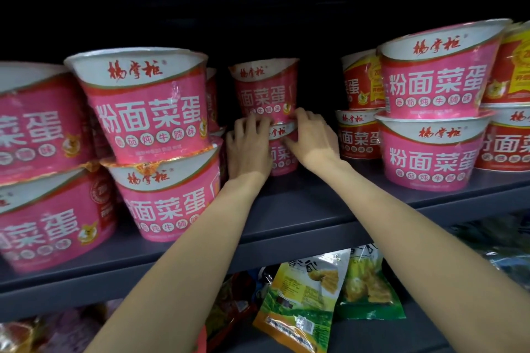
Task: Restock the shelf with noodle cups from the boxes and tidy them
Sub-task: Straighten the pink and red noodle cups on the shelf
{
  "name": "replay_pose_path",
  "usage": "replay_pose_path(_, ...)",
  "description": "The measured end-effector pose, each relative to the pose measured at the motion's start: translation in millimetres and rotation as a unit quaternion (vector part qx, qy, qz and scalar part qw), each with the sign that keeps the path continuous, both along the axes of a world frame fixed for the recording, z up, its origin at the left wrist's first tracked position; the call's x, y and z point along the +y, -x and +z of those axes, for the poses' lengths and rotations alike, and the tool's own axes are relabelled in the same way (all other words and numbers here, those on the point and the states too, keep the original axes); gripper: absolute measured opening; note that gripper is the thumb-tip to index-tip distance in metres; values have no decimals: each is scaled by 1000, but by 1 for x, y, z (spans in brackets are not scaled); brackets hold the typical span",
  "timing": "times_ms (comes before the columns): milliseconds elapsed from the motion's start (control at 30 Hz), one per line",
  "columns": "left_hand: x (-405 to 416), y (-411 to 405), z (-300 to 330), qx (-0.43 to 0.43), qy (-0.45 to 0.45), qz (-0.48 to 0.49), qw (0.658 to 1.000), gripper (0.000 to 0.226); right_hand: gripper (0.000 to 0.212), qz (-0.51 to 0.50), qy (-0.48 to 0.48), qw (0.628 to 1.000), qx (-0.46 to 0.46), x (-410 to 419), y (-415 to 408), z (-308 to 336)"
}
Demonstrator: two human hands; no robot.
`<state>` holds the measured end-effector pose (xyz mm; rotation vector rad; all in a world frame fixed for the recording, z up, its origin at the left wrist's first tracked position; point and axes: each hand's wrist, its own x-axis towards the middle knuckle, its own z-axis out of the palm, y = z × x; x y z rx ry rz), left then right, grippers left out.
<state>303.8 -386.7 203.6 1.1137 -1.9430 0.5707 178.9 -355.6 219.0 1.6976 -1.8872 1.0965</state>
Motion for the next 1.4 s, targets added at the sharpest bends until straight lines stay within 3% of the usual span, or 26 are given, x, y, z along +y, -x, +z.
replay_pose_path(100,1,2,1,-18,29,28,999,55,39,37,131,989,-65,2,-3,12)
replay_pose_path(167,4,2,1,-17,49,35,998,51,46,57,159,984,-63,0,-14,27)
replay_pose_path(333,8,-8,-5,-74,45,14,996,51,91,-17,28,999,-38,-10,-41,56)
replay_pose_path(433,9,-13,-7,-93,40,-6,995,53,90,-74,-50,996,-15,-13,-43,60)
replay_pose_path(567,9,-12,-10,-94,33,6,995,62,102,42,-31,994,-101,-24,-24,59)
replay_pose_path(633,8,-12,-11,-91,41,17,995,65,98,102,-19,986,-128,-25,-13,59)
replay_pose_path(767,12,-12,-9,-87,-2,2,996,68,111,245,-40,952,-178,-23,3,55)
replay_pose_path(833,12,-12,-9,-82,-7,-10,997,70,102,241,-48,954,-169,-23,6,54)
replay_pose_path(900,12,-11,-8,-76,-10,-22,997,72,84,178,-35,974,-138,-24,4,49)
replay_pose_path(1033,16,-11,-6,-63,-11,-27,998,69,67,99,-12,990,-102,-23,-4,37)
replay_pose_path(1233,20,-10,-5,-59,-17,-29,998,60,79,12,-31,995,-89,-20,-22,40)
replay_pose_path(1400,18,-10,-8,-61,-24,-36,997,67,74,33,-4,992,-121,-19,-21,37)
